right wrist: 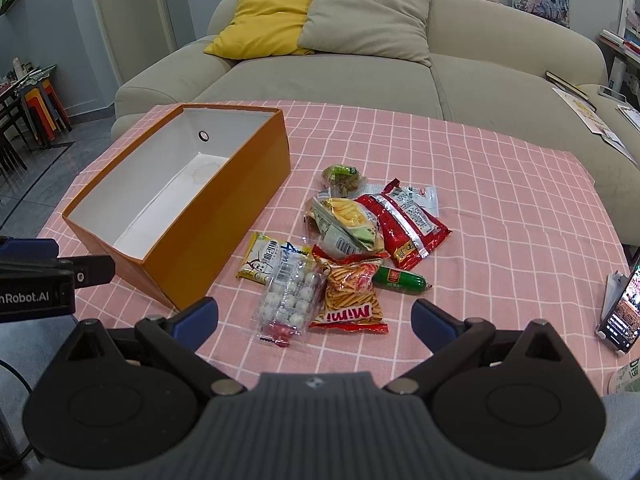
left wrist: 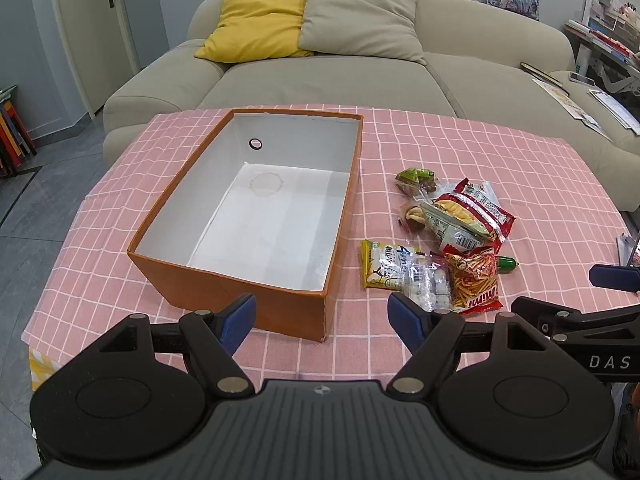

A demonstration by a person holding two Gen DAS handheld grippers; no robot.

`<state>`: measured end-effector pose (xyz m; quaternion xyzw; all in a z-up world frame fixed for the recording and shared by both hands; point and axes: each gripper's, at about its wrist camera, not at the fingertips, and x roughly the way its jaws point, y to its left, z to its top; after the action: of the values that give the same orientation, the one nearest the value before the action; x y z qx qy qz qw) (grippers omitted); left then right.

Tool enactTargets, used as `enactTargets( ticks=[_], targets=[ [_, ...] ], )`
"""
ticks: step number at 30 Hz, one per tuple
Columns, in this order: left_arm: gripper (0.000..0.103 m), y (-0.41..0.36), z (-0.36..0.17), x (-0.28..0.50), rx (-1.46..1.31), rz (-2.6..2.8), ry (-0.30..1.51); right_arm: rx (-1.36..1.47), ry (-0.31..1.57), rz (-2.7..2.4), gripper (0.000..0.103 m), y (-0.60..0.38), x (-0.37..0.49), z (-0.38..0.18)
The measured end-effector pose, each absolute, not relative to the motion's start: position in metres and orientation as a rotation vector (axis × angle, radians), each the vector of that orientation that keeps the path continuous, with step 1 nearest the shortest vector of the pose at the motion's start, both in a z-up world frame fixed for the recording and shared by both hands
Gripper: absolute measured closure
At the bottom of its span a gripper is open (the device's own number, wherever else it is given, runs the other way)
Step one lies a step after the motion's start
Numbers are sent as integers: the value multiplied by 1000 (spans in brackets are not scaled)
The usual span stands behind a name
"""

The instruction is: Organize snacks

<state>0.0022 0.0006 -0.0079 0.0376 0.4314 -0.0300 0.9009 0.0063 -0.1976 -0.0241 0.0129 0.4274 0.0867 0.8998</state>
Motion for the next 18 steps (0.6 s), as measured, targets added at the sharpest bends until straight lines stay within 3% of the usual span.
enactTargets(
  ticks=[18],
  targets=[
    [15,-1,-8,3,74,-69,900,28,892,176,4,-197,6,-26]
  ],
)
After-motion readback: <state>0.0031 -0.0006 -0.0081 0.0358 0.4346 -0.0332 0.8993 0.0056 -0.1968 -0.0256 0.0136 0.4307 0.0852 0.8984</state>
